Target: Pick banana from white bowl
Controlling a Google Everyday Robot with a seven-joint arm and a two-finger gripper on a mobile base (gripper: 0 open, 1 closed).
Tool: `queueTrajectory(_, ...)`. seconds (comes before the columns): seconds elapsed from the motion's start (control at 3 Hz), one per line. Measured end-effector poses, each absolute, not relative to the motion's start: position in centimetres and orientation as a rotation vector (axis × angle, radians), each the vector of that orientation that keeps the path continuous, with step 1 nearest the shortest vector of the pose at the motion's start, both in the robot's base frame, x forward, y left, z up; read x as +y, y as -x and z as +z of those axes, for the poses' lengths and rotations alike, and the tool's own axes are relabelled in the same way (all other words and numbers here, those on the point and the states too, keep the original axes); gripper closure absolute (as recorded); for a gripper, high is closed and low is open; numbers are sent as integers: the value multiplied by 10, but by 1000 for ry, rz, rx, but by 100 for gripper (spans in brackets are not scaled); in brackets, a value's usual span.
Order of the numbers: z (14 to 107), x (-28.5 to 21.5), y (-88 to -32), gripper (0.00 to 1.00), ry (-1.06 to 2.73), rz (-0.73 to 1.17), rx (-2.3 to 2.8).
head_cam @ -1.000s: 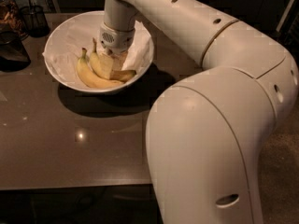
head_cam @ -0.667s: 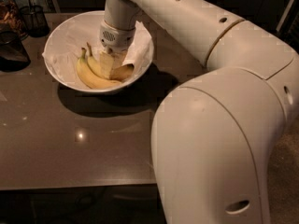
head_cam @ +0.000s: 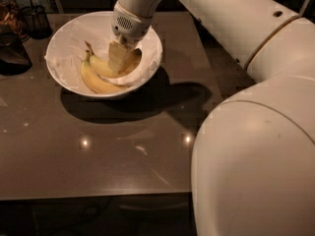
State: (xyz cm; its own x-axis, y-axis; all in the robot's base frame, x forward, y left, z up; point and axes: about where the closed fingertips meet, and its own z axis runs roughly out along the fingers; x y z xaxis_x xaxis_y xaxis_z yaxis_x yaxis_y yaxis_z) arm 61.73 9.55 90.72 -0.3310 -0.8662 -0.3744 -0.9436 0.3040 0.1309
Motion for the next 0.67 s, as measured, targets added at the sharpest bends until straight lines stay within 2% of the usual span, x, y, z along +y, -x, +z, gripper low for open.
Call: queueTrajectory(0.67,923,96,-610,100,1704,535,2251)
